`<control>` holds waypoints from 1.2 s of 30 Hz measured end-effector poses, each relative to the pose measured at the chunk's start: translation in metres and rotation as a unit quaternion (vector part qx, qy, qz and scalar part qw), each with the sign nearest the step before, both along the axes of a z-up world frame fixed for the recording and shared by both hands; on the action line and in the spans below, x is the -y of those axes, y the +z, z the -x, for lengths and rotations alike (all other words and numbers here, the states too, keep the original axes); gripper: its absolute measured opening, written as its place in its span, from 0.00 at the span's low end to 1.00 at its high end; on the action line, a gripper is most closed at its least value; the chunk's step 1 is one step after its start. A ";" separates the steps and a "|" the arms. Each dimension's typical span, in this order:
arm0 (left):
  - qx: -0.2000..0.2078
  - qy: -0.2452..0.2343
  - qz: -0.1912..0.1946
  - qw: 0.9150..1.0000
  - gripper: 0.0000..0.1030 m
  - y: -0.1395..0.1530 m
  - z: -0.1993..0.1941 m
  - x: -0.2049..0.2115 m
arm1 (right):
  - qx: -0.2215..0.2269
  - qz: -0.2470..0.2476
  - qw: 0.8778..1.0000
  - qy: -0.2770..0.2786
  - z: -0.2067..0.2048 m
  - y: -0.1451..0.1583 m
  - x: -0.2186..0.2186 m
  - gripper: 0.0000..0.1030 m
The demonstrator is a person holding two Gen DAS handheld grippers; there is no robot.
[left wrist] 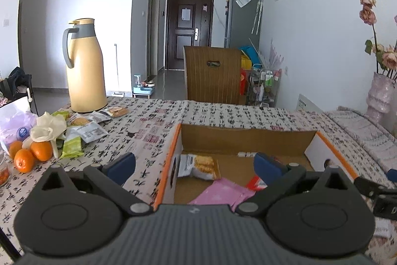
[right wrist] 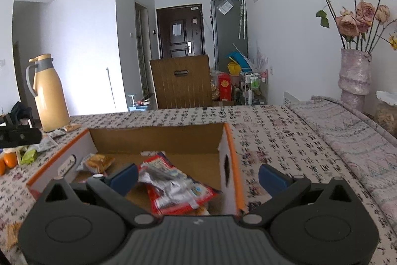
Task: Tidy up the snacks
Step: 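Move the right tool to the white paper packet and close on it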
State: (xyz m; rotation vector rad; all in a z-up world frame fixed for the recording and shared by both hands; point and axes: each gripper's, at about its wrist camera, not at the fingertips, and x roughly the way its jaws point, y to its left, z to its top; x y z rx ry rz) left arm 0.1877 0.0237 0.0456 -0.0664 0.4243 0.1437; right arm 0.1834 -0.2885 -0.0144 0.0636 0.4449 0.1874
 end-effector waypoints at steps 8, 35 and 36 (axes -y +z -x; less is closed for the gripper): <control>-0.019 0.002 -0.010 1.000 1.00 -0.021 0.026 -0.012 | -0.027 0.027 0.999 -0.024 0.018 -0.019 0.036 1.00; -0.032 0.019 0.002 0.999 1.00 -0.073 0.048 -0.034 | -0.099 0.072 0.991 -0.051 0.009 -0.062 0.080 1.00; -0.033 0.019 0.003 0.999 1.00 -0.074 0.048 -0.034 | -0.103 0.076 0.991 -0.048 0.006 -0.063 0.079 1.00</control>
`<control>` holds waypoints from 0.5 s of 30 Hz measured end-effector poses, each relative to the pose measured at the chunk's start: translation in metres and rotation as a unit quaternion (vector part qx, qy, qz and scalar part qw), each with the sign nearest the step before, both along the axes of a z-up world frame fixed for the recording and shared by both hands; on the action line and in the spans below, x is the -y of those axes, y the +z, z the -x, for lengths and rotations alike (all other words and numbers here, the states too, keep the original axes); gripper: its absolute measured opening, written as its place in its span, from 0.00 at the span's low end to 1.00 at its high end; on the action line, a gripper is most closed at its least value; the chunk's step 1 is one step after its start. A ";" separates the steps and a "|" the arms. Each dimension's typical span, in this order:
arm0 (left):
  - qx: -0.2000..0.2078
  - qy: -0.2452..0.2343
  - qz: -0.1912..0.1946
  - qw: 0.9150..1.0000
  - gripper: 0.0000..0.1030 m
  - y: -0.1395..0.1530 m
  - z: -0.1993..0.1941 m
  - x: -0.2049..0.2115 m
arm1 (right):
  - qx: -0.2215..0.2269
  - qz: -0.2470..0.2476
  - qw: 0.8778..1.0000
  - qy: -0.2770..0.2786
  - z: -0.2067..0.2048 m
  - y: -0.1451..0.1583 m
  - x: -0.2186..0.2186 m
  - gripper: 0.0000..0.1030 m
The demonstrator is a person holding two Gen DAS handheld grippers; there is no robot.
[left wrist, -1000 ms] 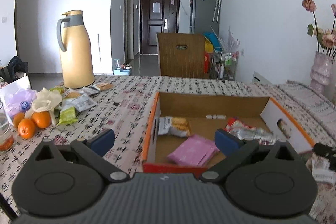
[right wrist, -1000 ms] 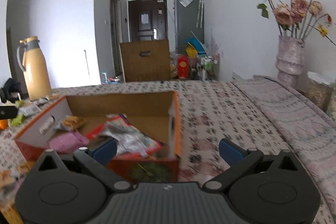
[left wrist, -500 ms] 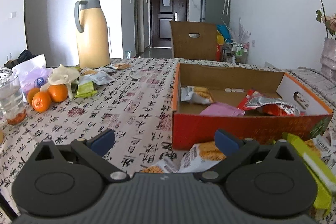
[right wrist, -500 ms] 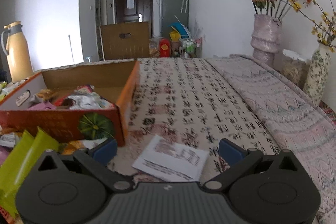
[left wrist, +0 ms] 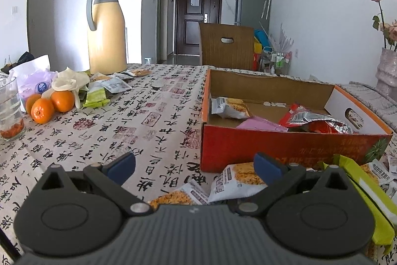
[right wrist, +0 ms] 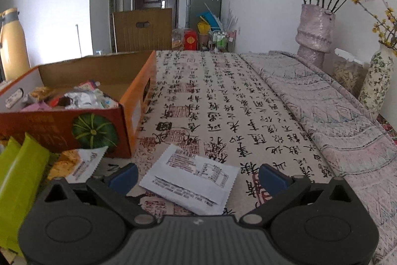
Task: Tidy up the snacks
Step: 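Move the right tool to the white paper packet and close on it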
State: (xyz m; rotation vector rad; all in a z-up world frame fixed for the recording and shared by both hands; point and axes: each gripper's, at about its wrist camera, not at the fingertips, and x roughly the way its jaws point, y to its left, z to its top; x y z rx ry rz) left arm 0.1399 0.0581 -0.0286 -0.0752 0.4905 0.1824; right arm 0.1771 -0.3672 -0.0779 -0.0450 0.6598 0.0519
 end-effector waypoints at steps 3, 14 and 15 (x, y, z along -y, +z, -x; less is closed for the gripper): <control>-0.003 0.001 0.003 1.000 1.00 -0.001 0.000 -0.001 | -0.014 0.010 1.000 0.004 -0.009 -0.006 -0.004 1.00; -0.003 0.001 0.008 1.000 1.00 -0.002 -0.001 -0.002 | -0.052 -0.026 0.998 -0.039 -0.038 -0.015 -0.003 1.00; -0.003 0.001 0.009 1.000 1.00 -0.002 -0.001 -0.002 | -0.049 -0.024 0.998 -0.040 -0.036 -0.016 -0.003 1.00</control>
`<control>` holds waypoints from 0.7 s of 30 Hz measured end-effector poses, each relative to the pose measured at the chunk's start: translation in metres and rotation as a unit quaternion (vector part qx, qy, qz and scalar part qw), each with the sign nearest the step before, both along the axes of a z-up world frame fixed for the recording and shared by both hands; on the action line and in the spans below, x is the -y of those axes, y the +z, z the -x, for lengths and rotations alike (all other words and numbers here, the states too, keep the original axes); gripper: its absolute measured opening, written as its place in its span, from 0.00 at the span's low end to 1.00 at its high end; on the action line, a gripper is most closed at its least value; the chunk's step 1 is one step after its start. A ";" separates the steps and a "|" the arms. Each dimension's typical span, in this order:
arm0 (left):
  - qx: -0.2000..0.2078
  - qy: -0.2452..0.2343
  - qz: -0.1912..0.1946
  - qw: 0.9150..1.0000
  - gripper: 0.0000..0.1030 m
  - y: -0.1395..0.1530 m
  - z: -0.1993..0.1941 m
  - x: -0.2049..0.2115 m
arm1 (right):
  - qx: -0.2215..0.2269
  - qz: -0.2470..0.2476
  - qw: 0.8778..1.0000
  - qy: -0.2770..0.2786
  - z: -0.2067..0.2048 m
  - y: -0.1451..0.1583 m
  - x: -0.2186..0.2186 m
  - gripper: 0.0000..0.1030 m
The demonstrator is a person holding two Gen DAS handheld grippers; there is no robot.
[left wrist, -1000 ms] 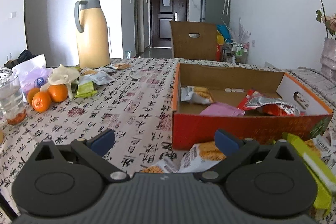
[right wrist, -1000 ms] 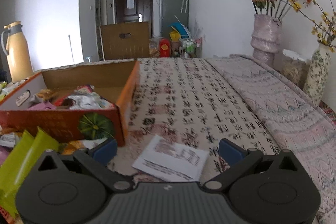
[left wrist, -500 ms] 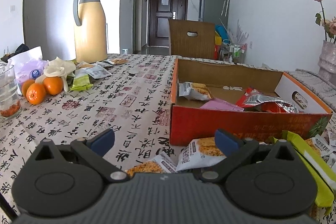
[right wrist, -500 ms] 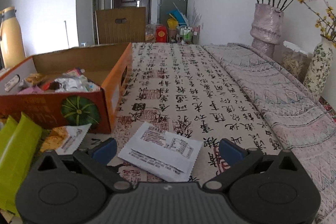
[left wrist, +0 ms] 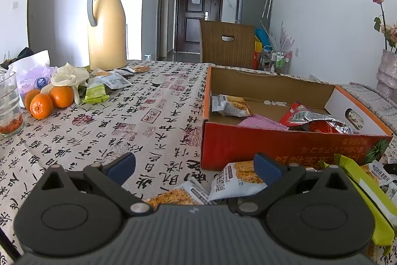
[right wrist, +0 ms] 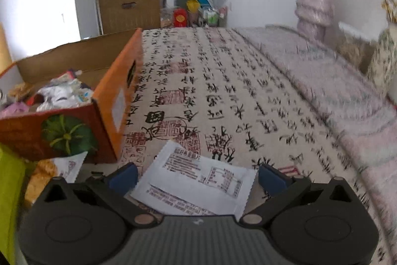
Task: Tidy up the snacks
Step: 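Move the right tool to the white paper packet and close on it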
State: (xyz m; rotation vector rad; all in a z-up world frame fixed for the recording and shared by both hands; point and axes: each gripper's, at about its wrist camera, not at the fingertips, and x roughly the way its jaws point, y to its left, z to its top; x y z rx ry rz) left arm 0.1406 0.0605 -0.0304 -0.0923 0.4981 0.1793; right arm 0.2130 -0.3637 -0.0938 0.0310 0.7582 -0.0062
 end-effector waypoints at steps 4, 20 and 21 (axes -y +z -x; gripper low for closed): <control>0.000 -0.001 0.002 1.000 1.00 0.000 0.000 -0.001 | 0.010 -0.005 1.000 0.006 0.009 0.001 -0.002 0.86; 0.002 0.003 0.003 1.000 1.00 0.001 0.003 0.000 | 0.042 -0.019 0.998 0.032 0.035 0.007 -0.011 0.03; 0.002 0.004 0.003 1.000 1.00 0.001 0.003 0.000 | 0.041 -0.025 0.998 0.035 0.037 0.009 -0.011 0.06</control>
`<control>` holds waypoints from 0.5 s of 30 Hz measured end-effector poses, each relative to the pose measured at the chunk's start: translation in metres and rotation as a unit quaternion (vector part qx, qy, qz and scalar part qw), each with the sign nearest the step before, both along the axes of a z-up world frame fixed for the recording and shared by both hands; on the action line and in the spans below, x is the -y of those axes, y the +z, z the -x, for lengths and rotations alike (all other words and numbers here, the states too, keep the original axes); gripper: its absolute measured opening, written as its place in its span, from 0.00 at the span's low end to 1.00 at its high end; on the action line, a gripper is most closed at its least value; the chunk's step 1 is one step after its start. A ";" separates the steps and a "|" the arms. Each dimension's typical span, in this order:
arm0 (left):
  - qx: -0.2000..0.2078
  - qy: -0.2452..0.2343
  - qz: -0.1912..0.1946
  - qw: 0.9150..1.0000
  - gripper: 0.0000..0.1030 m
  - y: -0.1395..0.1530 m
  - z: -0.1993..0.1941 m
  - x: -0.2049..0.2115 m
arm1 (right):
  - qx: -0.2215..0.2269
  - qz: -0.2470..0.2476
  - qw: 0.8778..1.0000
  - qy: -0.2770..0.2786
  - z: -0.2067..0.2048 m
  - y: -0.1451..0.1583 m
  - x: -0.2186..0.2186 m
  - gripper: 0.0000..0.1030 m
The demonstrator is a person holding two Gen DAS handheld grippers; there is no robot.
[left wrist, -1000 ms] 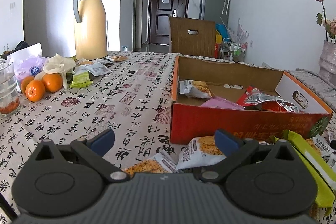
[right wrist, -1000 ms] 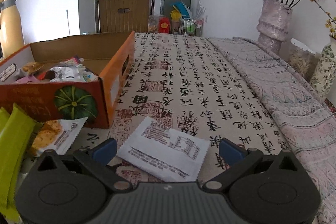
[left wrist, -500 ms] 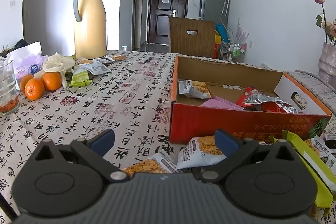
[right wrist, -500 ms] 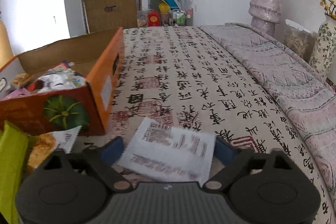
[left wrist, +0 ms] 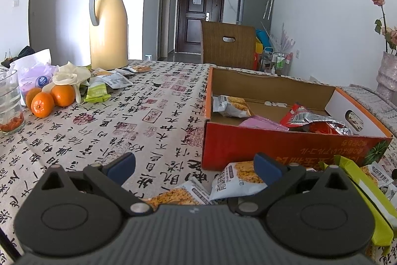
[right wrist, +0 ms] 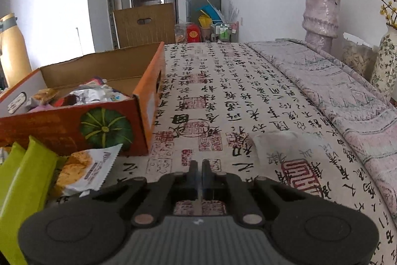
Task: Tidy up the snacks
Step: 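Move the right tool to the white paper packet and close on it, then lift the white paper packet with the right tool while the left tool grasps a cracker packet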
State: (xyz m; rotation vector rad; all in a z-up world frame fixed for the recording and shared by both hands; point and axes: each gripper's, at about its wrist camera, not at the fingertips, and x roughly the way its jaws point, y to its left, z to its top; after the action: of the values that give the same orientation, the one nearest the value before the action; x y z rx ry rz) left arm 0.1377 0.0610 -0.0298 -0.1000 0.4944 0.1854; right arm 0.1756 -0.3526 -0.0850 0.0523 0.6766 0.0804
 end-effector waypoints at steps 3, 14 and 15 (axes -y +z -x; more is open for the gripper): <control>0.000 0.001 0.001 1.000 1.00 0.000 0.000 0.000 | 0.017 -0.024 0.999 -0.012 0.009 0.010 0.010 0.30; -0.006 0.001 0.001 1.000 1.00 -0.001 -0.002 -0.001 | -0.009 0.034 0.993 -0.114 -0.027 0.007 0.083 0.84; -0.007 0.001 0.001 1.000 1.00 -0.001 -0.002 -0.001 | -0.019 0.035 0.993 -0.110 -0.033 0.003 0.085 0.84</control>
State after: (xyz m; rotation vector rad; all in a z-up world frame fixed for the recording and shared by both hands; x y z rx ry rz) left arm 0.1399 0.0615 -0.0308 -0.1015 0.5076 0.1866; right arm 0.2084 -0.4377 -0.0817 0.0600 0.7084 -0.1567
